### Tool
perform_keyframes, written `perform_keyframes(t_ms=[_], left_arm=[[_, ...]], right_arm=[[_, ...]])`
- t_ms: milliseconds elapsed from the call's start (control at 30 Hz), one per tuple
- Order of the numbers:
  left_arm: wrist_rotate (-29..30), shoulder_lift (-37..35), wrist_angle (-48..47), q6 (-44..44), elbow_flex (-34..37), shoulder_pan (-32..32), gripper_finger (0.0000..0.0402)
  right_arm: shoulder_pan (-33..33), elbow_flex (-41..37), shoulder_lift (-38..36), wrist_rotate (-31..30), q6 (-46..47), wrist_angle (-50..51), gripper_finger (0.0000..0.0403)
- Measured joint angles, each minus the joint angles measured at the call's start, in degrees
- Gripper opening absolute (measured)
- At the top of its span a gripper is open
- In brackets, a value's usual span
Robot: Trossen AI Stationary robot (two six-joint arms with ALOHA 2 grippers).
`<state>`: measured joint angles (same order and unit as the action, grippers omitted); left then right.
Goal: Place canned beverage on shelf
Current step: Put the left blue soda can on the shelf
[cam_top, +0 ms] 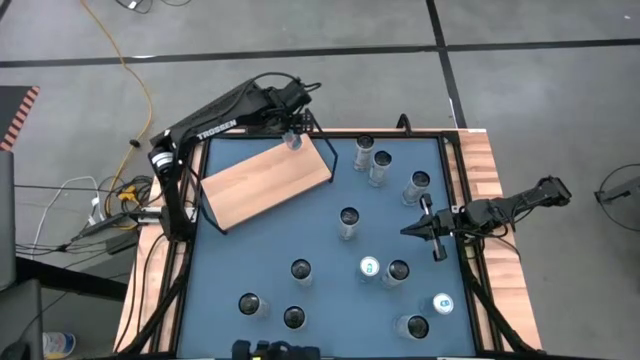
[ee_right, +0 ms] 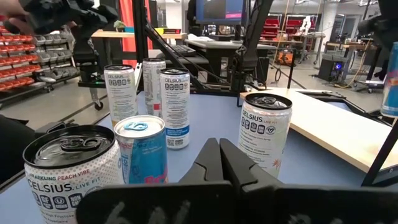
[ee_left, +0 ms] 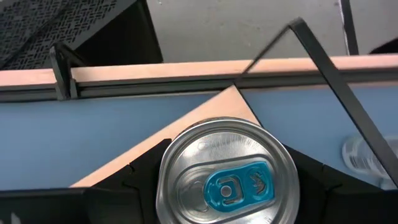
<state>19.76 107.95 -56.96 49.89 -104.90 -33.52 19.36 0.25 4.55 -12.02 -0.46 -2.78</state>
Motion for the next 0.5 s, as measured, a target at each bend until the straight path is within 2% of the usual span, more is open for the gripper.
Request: perform_keyframes(t_ms=[200, 500], left_arm=[[2.10, 0.71, 3.81, 2.30, 0.04, -0.02, 0.0214], [4.77, 1.74, 3.66, 6.95, 0.09, 0.20, 0.0214]], right_arm=[[0.01, 0.01, -0.01, -0.01, 0.01, 0.01, 0.0000], [0.01, 0.02, 0.01, 0.01, 0.01, -0.01, 0.0000]])
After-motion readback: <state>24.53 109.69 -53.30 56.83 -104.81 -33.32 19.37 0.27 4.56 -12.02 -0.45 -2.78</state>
